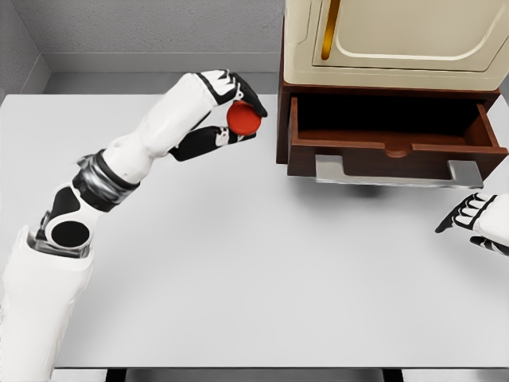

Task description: Put the switch into the drawer with left arm, and close the drawer with right arm

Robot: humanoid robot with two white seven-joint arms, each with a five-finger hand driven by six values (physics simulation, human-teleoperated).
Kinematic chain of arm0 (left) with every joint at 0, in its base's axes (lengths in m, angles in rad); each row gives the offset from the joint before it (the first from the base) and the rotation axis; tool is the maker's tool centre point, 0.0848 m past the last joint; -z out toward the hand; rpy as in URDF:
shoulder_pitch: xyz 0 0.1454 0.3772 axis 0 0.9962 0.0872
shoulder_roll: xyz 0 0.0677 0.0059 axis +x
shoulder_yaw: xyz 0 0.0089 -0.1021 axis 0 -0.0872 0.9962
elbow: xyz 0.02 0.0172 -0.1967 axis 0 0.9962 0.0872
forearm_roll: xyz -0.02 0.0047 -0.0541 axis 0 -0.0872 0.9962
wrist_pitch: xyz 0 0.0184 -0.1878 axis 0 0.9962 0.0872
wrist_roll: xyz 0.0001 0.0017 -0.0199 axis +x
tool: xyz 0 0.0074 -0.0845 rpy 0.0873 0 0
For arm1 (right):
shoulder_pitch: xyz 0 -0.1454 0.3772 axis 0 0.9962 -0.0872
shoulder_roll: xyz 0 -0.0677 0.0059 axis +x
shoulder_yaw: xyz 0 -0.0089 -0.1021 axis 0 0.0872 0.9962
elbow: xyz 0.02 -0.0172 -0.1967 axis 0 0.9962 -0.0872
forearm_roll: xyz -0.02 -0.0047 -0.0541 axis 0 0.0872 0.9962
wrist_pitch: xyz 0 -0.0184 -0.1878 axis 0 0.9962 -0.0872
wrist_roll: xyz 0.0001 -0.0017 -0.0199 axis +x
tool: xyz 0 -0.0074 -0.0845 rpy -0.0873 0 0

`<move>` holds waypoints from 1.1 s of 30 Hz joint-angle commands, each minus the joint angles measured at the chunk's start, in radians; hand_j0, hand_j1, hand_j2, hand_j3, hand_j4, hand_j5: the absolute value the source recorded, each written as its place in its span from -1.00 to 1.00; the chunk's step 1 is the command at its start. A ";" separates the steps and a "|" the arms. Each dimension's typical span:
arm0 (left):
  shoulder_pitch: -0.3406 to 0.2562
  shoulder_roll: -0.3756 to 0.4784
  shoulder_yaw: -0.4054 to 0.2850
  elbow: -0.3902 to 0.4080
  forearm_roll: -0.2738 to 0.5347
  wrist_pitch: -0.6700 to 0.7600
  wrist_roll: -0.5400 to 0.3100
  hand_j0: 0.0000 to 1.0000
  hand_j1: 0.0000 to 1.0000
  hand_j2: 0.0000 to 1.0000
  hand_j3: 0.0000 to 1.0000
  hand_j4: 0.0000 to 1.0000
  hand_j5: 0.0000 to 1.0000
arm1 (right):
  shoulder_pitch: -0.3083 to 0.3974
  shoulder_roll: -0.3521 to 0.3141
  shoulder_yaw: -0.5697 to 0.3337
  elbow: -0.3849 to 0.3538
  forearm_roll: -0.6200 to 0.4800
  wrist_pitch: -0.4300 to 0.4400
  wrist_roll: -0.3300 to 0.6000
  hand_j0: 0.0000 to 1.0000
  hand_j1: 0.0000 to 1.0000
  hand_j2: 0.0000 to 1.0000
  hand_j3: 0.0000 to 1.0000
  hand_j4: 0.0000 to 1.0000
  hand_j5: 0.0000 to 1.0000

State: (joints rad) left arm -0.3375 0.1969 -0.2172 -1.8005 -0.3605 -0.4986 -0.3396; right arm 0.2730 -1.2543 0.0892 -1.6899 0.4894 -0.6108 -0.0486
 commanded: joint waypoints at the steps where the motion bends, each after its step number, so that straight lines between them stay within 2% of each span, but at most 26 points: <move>1: 0.000 -0.028 -0.010 0.000 -0.035 0.003 0.001 -0.15 -0.15 -0.15 -0.15 -0.15 -0.15 | 0.000 -0.002 0.000 -0.001 -0.006 0.000 0.000 0.35 0.35 0.35 0.35 0.35 0.35; 9: -0.031 -0.139 -0.011 0.000 -0.163 0.005 0.002 -0.15 -0.15 -0.15 -0.15 -0.15 -0.15 | 0.000 -0.002 0.000 -0.001 -0.006 0.000 0.000 0.29 0.29 0.29 0.29 0.29 0.29; 10: -0.037 -0.148 -0.033 0.000 -0.179 0.005 0.001 -0.15 -0.15 -0.15 -0.15 -0.15 -0.15 | 0.000 -0.002 0.000 -0.002 -0.006 0.000 0.000 0.28 0.28 0.28 0.28 0.28 0.28; 12: -0.045 -0.162 -0.047 0.000 -0.189 0.006 0.002 -0.15 -0.15 -0.15 -0.15 -0.15 -0.15 | 0.000 -0.002 0.000 -0.002 -0.006 0.000 0.000 0.14 0.14 0.14 0.14 0.14 0.14; 16: -0.055 -0.197 -0.062 0.001 -0.267 0.006 0.002 -0.15 -0.15 -0.15 -0.15 -0.15 -0.15 | 0.000 0.000 0.000 -0.016 -0.009 0.000 0.000 0.16 0.16 0.16 0.16 0.16 0.16; 23: -0.089 -0.197 -0.099 0.017 -0.353 0.029 0.002 -0.15 -0.15 -0.15 -0.15 -0.15 -0.15 | 0.000 0.000 0.000 -0.021 -0.006 0.000 0.000 0.18 0.18 0.18 0.18 0.18 0.18; 33: -0.153 -0.197 -0.142 0.082 -0.405 0.057 0.004 -0.15 -0.15 -0.15 -0.15 -0.15 -0.15 | 0.000 0.000 0.001 -0.022 -0.005 0.000 0.000 0.25 0.25 0.25 0.25 0.25 0.25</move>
State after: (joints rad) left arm -0.4955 0.0001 -0.3518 -1.7332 -0.7611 -0.4453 -0.3368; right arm 0.2730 -1.2528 0.0895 -1.7105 0.4908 -0.6108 -0.0487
